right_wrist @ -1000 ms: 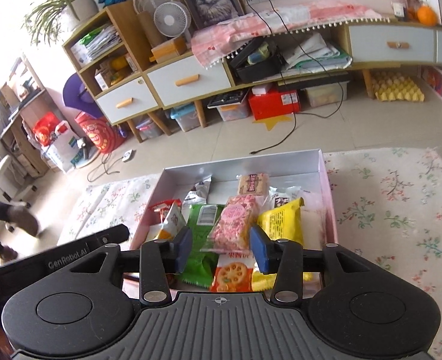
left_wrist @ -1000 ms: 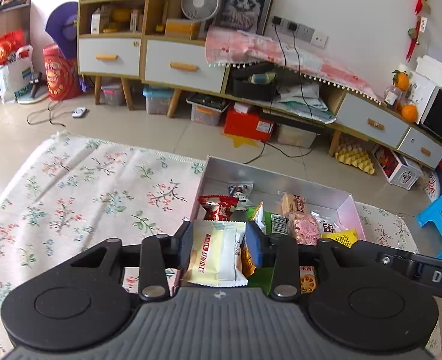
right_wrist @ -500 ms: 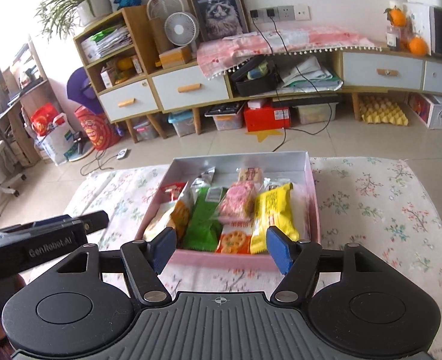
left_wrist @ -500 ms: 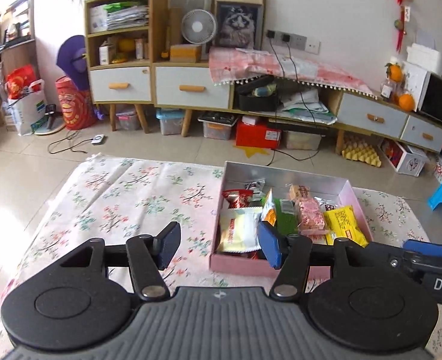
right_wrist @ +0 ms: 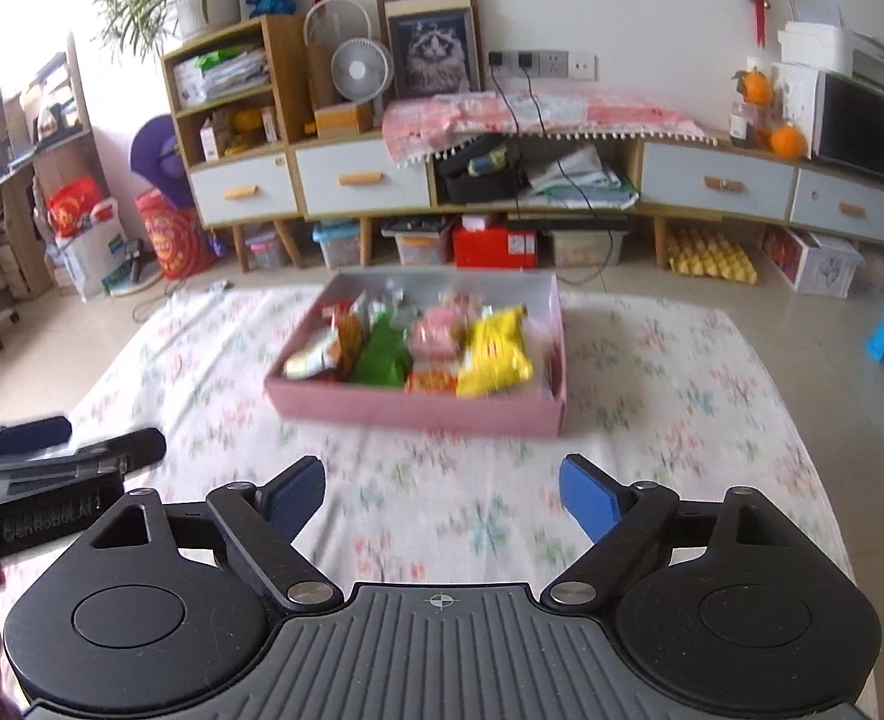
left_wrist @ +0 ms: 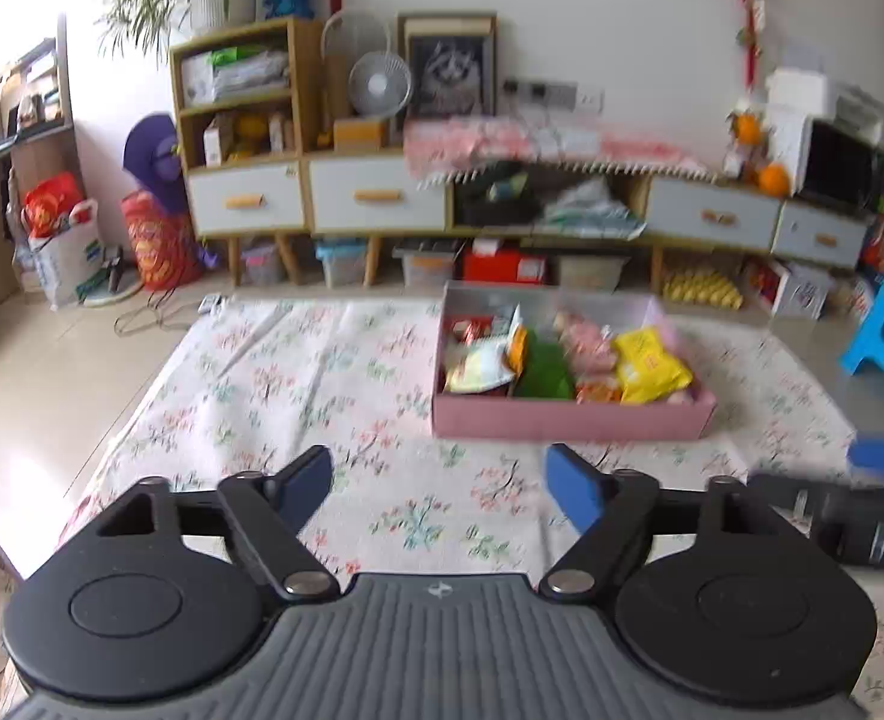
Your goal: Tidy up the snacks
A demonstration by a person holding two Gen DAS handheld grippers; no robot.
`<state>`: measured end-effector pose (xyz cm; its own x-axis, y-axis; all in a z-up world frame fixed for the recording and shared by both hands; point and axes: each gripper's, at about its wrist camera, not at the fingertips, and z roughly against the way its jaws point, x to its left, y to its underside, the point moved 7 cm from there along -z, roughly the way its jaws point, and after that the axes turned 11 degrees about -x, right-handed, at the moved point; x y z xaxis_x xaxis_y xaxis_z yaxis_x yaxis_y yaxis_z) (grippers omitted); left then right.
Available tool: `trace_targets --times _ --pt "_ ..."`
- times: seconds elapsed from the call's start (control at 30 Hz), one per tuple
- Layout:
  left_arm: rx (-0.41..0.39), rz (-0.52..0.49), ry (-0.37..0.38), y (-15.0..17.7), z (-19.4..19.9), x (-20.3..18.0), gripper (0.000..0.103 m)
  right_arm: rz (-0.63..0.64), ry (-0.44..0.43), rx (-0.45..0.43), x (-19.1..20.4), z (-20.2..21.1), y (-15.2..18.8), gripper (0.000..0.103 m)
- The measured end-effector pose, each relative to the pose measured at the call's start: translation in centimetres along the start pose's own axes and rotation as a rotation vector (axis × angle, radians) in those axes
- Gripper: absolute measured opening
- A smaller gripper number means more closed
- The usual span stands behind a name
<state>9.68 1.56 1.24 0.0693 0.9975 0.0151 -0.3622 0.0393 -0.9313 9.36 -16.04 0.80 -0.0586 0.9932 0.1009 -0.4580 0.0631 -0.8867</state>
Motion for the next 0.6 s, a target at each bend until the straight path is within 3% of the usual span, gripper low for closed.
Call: trace_targets --times 0.13,0.3,0.4,0.6 --pt "-0.038 0.0 -0.013 -0.4 0.4 0.0 0.102 0.016 0.033 0.019 -0.3 1.2 1.6 0.096" --pt "-0.003 -0.008 0.054 0.0 0.0 -1.2 0.103 -0.054 0.037 -0.005 -0.9 1.8 1.5 0.102" --pt "0.011 -0.056 0.028 0.5 -0.2 -1.9 0.102 -0.044 0.054 0.027 -0.9 1.2 1.9 0.102" --pt "0.017 -0.039 0.026 1.3 0.3 -1.7 0.103 -0.041 0.07 0.044 -1.0 1.1 2.2 0.102"
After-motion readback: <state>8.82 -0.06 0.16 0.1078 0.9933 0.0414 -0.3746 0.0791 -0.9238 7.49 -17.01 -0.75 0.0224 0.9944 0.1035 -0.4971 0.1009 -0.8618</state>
